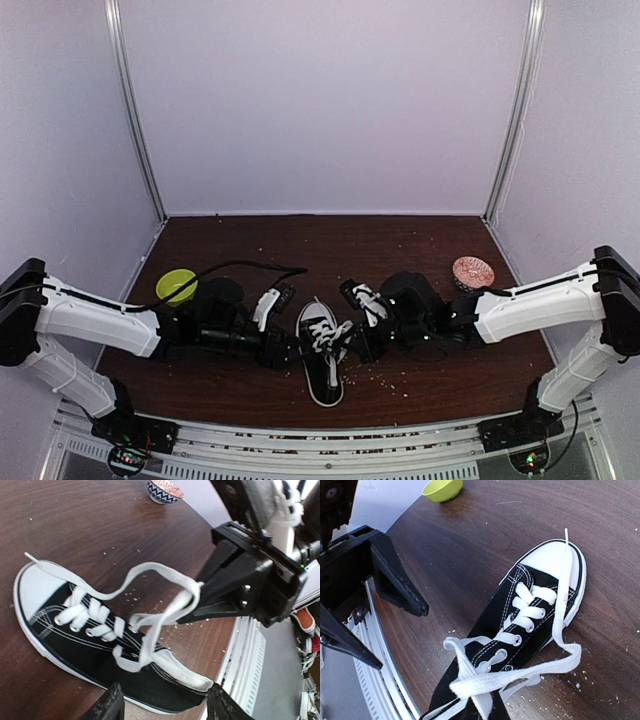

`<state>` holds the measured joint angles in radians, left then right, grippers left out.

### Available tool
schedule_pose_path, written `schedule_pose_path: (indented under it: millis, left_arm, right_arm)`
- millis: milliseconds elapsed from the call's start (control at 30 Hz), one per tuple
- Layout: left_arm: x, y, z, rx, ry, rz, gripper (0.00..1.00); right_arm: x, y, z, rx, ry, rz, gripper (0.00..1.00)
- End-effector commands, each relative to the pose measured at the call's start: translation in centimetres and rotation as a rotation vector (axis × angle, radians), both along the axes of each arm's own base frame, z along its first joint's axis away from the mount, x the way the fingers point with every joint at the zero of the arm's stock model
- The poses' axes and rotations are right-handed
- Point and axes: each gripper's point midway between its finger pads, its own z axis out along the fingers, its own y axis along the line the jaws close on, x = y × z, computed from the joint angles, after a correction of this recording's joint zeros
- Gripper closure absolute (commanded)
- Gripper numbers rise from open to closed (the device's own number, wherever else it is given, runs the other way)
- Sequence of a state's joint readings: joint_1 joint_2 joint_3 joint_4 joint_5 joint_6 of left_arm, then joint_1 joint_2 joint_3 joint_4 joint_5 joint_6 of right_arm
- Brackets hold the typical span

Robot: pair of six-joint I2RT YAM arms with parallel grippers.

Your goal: Tie the shoes

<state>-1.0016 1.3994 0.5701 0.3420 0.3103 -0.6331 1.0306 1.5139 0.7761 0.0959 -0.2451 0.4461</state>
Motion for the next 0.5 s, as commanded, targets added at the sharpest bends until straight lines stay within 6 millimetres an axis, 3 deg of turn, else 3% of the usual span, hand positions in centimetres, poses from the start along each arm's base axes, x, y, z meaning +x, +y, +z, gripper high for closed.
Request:
schedule_pose_path:
  millis: [0, 100, 300, 467]
  left_arm:
    - [1.2, 0.3, 0.8, 0.095, -0.084, -0.045, 0.40]
    - [1.1, -1.3, 2.4, 0.062, -0.100, -0.116, 0.40]
    - [2.0, -3.3, 3.7, 0.052, -0.113, -0.172, 0.38]
    - [3.0, -4.2, 3.4, 0.074, -0.107, -0.188, 0.42]
  right_arm:
    - [0.4, -0.1, 1.9, 0.053, -0.037, -0.021, 1.00]
    - [0.4, -0.2, 2.2, 0.054, -0.041, -0.021, 1.00]
    - [0.6, -0.1, 2.7, 0.026, -0.062, -0.007, 1.00]
    - [0.5, 0.1, 2.6, 0.027, -0.060, 0.002, 1.00]
